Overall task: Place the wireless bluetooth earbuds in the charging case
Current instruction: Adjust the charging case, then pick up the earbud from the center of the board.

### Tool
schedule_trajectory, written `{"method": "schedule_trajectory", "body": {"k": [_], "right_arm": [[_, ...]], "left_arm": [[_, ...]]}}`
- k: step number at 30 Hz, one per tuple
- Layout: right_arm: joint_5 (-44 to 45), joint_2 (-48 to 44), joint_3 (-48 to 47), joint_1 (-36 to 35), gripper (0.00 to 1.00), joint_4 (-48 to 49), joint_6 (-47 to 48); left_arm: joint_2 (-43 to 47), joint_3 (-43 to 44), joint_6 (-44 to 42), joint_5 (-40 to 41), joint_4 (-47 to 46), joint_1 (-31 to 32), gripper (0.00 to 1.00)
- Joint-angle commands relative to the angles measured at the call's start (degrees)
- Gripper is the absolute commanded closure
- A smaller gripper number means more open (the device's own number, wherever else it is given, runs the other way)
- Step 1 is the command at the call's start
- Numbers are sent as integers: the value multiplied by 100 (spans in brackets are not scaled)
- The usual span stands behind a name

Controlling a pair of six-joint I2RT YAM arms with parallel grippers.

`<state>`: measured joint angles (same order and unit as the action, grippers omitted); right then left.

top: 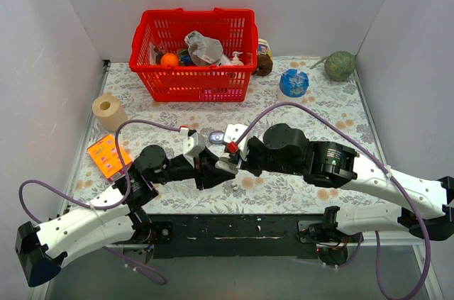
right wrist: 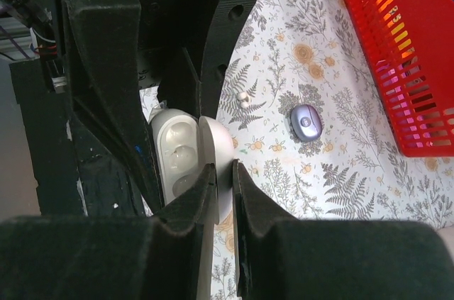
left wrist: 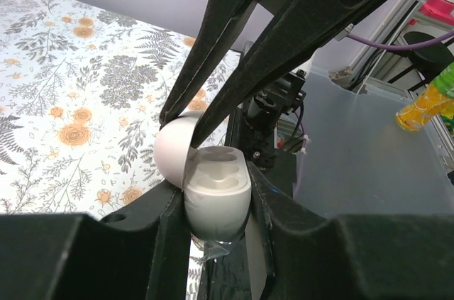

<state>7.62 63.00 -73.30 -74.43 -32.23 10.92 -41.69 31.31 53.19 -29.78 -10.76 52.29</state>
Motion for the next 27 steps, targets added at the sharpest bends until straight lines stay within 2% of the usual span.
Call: {"method": "schedule_trajectory", "body": {"k": [1,4,5,6,9,10,13,16,17,21,25,27], "right_arm": [[91,-34,-97,-54,99,217,-19],[231,-25,-123,-62,99,313,-238],[371,-34,-132,-54,90,366,-335],[476,-51,-123,-54,67,427,-449],[793,-235,-36,42,45,726,-906],[820,-375,8,104,43,822,-1020],[935,-683,394,394,39,1086,-1591],[760,-816,1114,789,41,1140,-2206],[463,-798,1307,903,42,1140,-2356],[48,-221,2257,1045,54,1210,-2937],[-313,431,2776,1036,55,1613,-3209],[-305,729,2821,1045,51,1728,-3254]], "left_arm": [[275,-28,-63,297,-224,-9,100],[442,-186,-46,464,-320,0,100],[504,-300,-37,499,-365,-8,100],[574,-353,-28,569,-400,0,100],[899,-572,-2,868,-470,-8,100],[1108,-626,-2,1043,-436,0,100],[1470,-837,34,1334,-260,0,100],[1997,-1012,104,1606,-67,0,100],[2216,-1048,139,1677,-14,0,100],[2621,-1145,253,1809,267,0,100],[2859,-1197,332,1870,443,0,100],[2921,-1180,333,1897,505,0,100]]}}
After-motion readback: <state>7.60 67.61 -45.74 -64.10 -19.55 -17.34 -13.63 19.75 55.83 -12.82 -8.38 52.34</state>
